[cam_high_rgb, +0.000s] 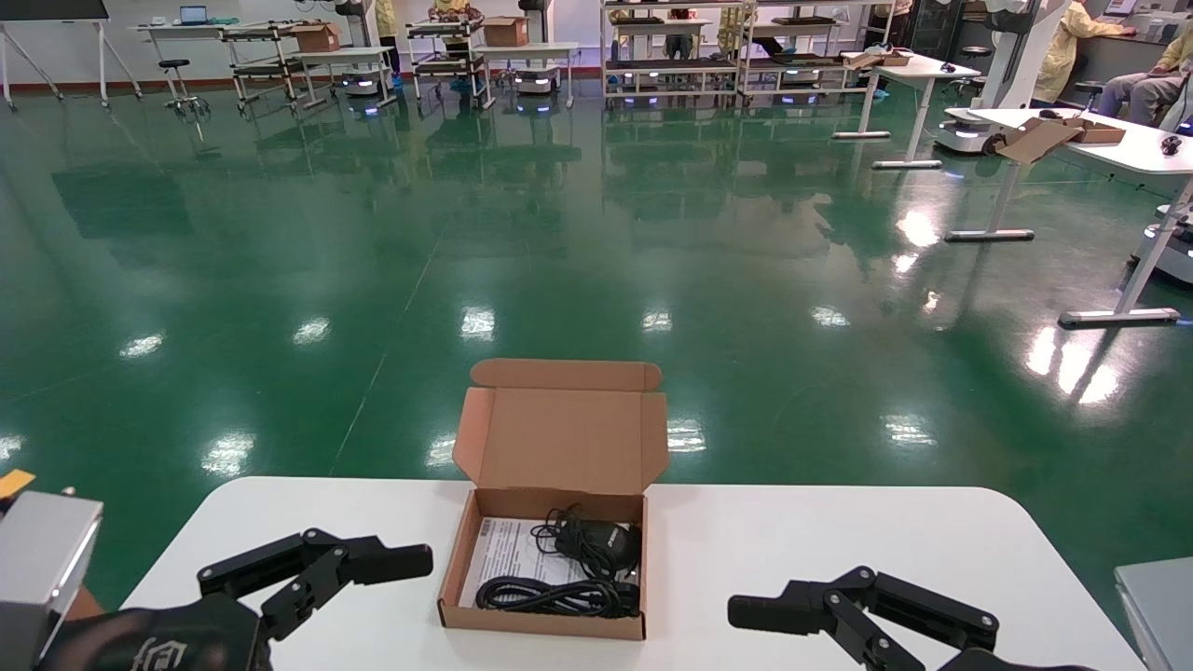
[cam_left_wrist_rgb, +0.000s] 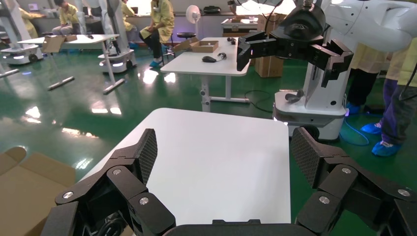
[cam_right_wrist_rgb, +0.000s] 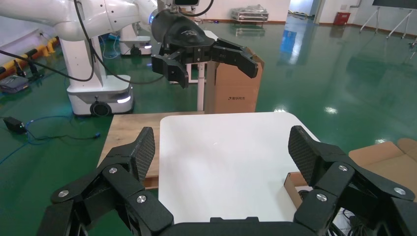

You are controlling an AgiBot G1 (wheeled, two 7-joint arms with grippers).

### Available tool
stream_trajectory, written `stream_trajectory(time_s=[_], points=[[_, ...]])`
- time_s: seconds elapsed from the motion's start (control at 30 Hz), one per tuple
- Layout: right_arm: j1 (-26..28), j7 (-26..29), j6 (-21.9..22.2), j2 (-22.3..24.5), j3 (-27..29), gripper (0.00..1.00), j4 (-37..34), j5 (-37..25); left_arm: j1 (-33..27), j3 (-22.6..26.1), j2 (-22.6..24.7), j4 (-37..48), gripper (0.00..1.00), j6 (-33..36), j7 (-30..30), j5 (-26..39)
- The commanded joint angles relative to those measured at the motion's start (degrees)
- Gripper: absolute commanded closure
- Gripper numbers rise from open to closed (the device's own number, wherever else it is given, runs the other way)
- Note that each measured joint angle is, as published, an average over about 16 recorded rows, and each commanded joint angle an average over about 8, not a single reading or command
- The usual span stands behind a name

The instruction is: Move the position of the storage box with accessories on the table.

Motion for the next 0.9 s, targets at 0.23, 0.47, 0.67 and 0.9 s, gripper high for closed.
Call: stream_trajectory(time_s=[0.23,0.47,0.67,0.9], points=[[0.00,0.00,0.00,0.00,0.00,0.00,0.00,0.00,0.00,0.00,0.00,0.00,0.00,0.00,0.00,0.00],[0.11,-0.22,-0.01,0.03,-0.02,0.00,0.10,-0.28,0.00,0.00,0.00,0.00,0.00,0.00,0.00,0.00],[3.97,1.02,-0.54,-0.11,-1.73,0.00,-0.32,-4.40,0.00,0.00,0.00,0.00,0.00,0.00,0.00,0.00],[18.81,7.93,-3.06,-4.02,-7.15,0.00,-7.00,-13.70,0.00,0.00,0.00,0.00,0.00,0.00,0.00,0.00]])
